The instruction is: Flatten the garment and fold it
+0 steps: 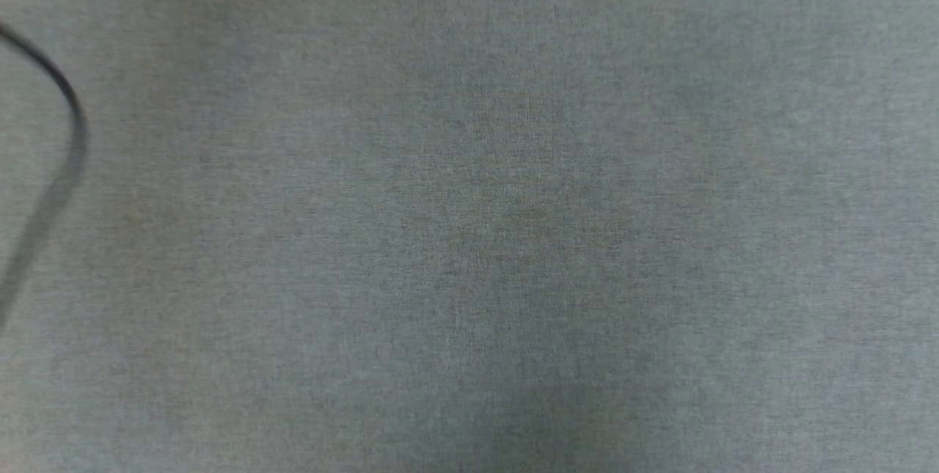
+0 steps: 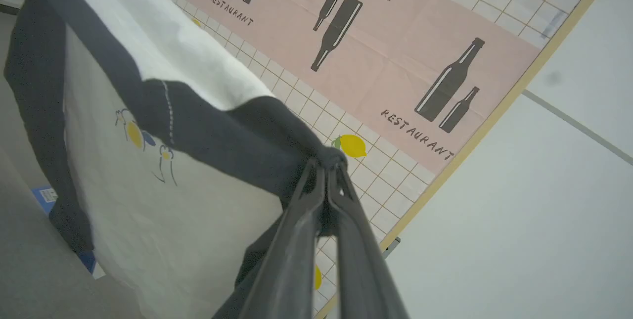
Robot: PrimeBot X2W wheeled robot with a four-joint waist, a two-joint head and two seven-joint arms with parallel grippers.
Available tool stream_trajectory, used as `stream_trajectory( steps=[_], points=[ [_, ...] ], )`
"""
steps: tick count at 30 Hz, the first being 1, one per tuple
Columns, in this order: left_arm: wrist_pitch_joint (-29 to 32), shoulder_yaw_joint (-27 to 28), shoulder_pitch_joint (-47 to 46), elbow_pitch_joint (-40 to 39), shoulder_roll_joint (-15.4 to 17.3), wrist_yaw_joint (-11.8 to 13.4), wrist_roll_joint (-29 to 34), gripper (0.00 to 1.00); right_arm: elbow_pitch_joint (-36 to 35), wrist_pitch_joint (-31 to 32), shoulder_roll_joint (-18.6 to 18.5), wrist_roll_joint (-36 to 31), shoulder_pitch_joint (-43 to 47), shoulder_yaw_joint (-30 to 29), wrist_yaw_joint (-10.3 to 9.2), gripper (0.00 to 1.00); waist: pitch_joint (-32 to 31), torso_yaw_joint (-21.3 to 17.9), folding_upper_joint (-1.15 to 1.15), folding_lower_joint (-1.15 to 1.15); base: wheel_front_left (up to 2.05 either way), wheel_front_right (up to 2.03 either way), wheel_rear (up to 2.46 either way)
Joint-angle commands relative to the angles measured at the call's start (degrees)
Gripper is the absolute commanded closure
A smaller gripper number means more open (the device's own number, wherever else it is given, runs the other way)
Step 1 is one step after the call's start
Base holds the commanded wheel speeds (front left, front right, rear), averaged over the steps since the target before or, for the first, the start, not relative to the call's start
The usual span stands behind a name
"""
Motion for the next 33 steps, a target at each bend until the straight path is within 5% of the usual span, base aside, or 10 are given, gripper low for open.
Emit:
stream_trajectory(
  steps=[1,8,15,33],
  points=[
    [-0.4,1.1,6.2,-2.5,0.5,0.3,-0.2,1.0,-0.7,-1.0,-0.1,1.3,3.9,0.9,-0.11,1.0,-3.1,0.3,0.0,-0.02,0.0,0.0,0.0],
    [-0.4,4.6,36.7,-14.2,-0.2,2.2,0.6,1.0,-7.5,-2.1,-4.1,5.8,24.0,7.2,-0.11,1.0,-11.2,1.0,0.0,-0.02,0.0,0.0,0.0],
    [-0.5,3.2,59.8,-16.0,-2.2,0.5,1.1,1.0,-13.5,-1.1,-9.8,10.4,44.2,10.9,-0.11,1.0,-18.8,1.3,0.0,-0.02,0.0,0.0,0.0],
    [-0.2,-2.0,85.5,-9.4,-1.3,-1.9,0.8,1.0,-23.6,5.9,-13.1,15.1,83.1,7.2,-0.11,1.0,-31.5,0.1,0.0,-0.02,0.0,0.0,0.0]
  ],
)
